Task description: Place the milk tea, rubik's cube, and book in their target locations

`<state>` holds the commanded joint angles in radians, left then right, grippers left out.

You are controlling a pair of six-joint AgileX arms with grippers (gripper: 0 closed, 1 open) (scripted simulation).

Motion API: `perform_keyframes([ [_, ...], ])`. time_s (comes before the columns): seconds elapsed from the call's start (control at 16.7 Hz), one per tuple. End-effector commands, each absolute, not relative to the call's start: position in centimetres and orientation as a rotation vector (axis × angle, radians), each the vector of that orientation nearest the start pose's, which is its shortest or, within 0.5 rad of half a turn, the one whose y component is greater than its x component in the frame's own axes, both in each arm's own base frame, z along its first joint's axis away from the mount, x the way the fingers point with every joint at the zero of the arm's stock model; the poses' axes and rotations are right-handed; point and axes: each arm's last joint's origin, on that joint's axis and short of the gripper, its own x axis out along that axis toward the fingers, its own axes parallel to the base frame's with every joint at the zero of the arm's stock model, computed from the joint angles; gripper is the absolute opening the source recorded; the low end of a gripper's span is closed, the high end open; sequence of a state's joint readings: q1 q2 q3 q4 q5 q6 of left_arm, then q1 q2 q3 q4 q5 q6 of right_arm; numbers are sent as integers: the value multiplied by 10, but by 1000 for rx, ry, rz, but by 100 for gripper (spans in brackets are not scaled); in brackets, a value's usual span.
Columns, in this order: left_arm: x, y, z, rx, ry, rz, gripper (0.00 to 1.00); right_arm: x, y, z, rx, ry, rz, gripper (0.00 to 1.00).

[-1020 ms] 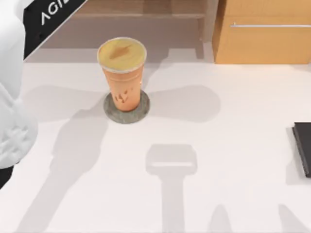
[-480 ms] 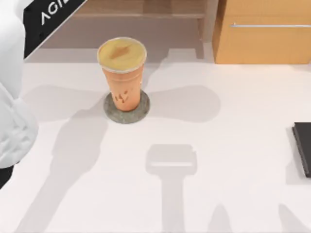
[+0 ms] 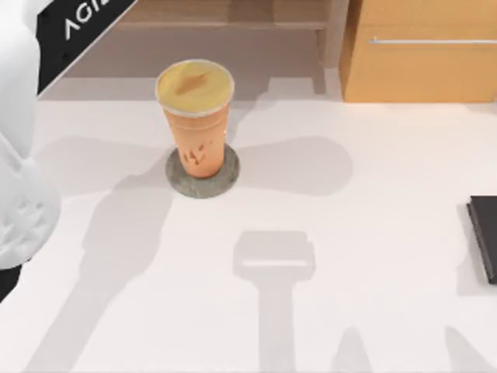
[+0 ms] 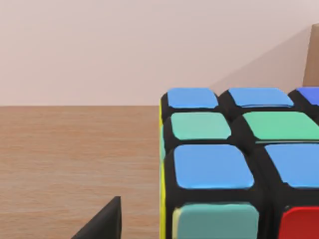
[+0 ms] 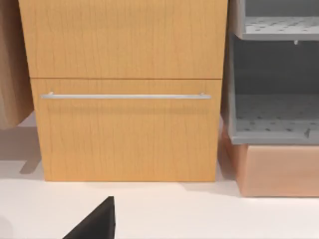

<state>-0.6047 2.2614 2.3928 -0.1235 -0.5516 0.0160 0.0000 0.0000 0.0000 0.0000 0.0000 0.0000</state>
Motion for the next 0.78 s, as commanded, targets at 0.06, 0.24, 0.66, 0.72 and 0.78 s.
perform_keyframes([
  [0.06,444,-277,396,1,0,-27,100,106,-1,160,0,0,0,100],
  [0.24,443,-278,396,0,-1,-29,100,106,-1,160,0,0,0,100],
  [0.66,417,-278,395,4,3,-30,100,106,-1,160,0,0,0,100],
  [0.72,414,-278,395,2,1,-30,100,106,-1,160,0,0,0,100],
  [0.78,413,-278,396,2,0,-30,100,106,-1,160,0,0,0,100],
])
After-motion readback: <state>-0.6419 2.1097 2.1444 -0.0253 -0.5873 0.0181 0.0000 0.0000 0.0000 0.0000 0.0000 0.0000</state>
